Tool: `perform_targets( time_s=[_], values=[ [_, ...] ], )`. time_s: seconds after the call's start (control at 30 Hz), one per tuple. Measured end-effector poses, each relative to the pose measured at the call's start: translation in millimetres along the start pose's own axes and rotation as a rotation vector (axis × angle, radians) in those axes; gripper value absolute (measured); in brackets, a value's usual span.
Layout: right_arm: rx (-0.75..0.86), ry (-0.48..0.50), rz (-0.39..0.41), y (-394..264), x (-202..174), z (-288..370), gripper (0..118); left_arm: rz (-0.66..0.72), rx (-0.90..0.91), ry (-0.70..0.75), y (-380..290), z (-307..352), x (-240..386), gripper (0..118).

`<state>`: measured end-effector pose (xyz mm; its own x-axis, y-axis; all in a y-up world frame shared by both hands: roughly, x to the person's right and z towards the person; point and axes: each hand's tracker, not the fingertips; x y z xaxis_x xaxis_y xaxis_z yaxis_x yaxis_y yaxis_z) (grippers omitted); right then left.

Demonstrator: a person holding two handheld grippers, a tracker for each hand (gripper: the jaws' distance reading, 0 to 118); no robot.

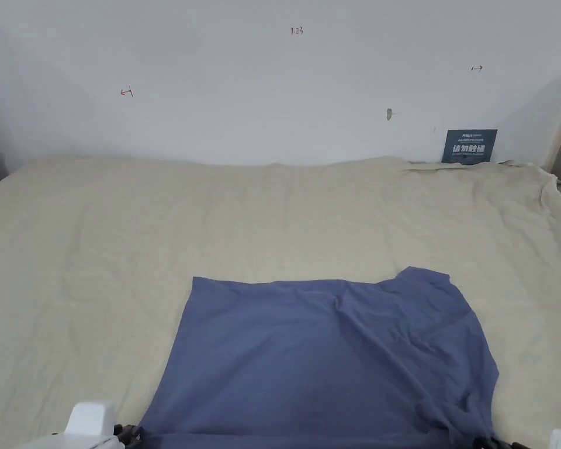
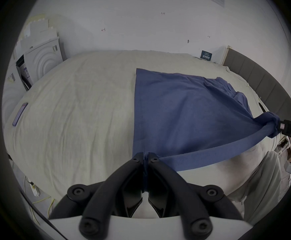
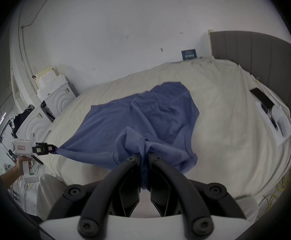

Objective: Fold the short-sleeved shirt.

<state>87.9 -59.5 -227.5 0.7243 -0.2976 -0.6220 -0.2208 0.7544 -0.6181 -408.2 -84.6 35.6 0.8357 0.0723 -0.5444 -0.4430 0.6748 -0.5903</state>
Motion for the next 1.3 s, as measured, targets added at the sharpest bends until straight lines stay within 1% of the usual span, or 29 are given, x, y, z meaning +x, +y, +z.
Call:
perform_targets(
  time_s=[0.13, 0.3, 0.4, 0.57, 0.63, 0.73, 0.83, 0.87, 0.93, 0.97, 1.0, 1.03, 1.07, 1.1, 1.13, 1.17, 1.23, 1.3],
  values=[
    [-0.033, -0.005, -0.038, -17.8, 2.1, 9.1, 6, 0.005, -0.026, 0.008, -19.2, 4.6, -2.9, 2],
    [-0.081, -0.017, -0.057, -34.0, 1.0, 12.7, 6, 0.013, -0.054, 0.014, -34.4, 10.8, -0.2, 2],
    [-0.114, -0.033, -0.092, -42.8, 3.7, 9.0, 6, -0.009, -0.075, 0.024, -38.9, 13.9, 9.6, 2],
    [-0.22, -0.113, -0.171, -53.0, 10.7, -14.5, 6, 0.013, -0.123, 0.038, -44.9, 0.0, 11.8, 2],
    [-0.257, -0.151, -0.179, -57.0, 11.4, -25.0, 6, 0.024, -0.15, 0.047, -46.0, -5.1, 13.2, 2],
    [-0.293, -0.182, -0.17, -64.4, 13.0, -39.2, 7, 0.025, -0.178, 0.055, -53.0, -12.2, 16.2, 2],
    [-0.303, -0.197, -0.184, -71.2, 13.6, -44.5, 7, 0.043, -0.176, 0.068, -59.3, -17.0, 13.5, 3],
    [-0.302, -0.201, -0.185, -71.0, 11.8, -43.2, 7, 0.054, -0.176, 0.069, -57.9, -15.8, 13.7, 6],
    [-0.291, -0.205, -0.178, -67.4, 7.0, -38.5, 9, 0.075, -0.185, 0.062, -48.8, -6.9, 17.0, 21],
    [-0.291, -0.206, -0.165, -64.1, 4.9, -35.9, 16, 0.076, -0.191, 0.064, -47.6, -4.6, 18.9, 38],
    [-0.284, -0.219, -0.145, -60.4, 1.6, -32.8, 27, 0.07, -0.195, 0.065, -46.6, -1.9, 21.2, 58],
    [-0.273, -0.236, -0.124, -56.6, -1.6, -29.4, 43, 0.062, -0.198, 0.067, -43.9, 2.9, 26.0, 78],
    [-0.265, -0.249, -0.102, -51.5, -4.5, -26.0, 66, 0.054, -0.198, 0.067, -41.8, 5.6, 28.7, 103],
    [-0.257, -0.248, -0.094, -46.4, -6.2, -22.5, 79, 0.05, -0.192, 0.064, -39.3, 7.9, 31.3, 116],
    [-0.244, -0.245, -0.089, -40.8, -8.4, -18.7, 89, 0.049, -0.183, 0.059, -35.8, 10.5, 34.3, 118],
    [-0.22, -0.238, -0.086, -33.1, -11.7, -13.4, 94, 0.046, -0.164, 0.052, -34.1, 7.7, 29.4, 118],
    [-0.14, -0.222, -0.078, -16.1, -18.4, -1.8, 94, 0.042, -0.103, 0.039, -20.5, 17.5, 36.2, 118],
    [-0.074, -0.198, -0.087, 3.9, -24.7, 8.9, 94, 0.034, -0.047, 0.041, -3.0, 27.2, 43.5, 118]
  ],
)
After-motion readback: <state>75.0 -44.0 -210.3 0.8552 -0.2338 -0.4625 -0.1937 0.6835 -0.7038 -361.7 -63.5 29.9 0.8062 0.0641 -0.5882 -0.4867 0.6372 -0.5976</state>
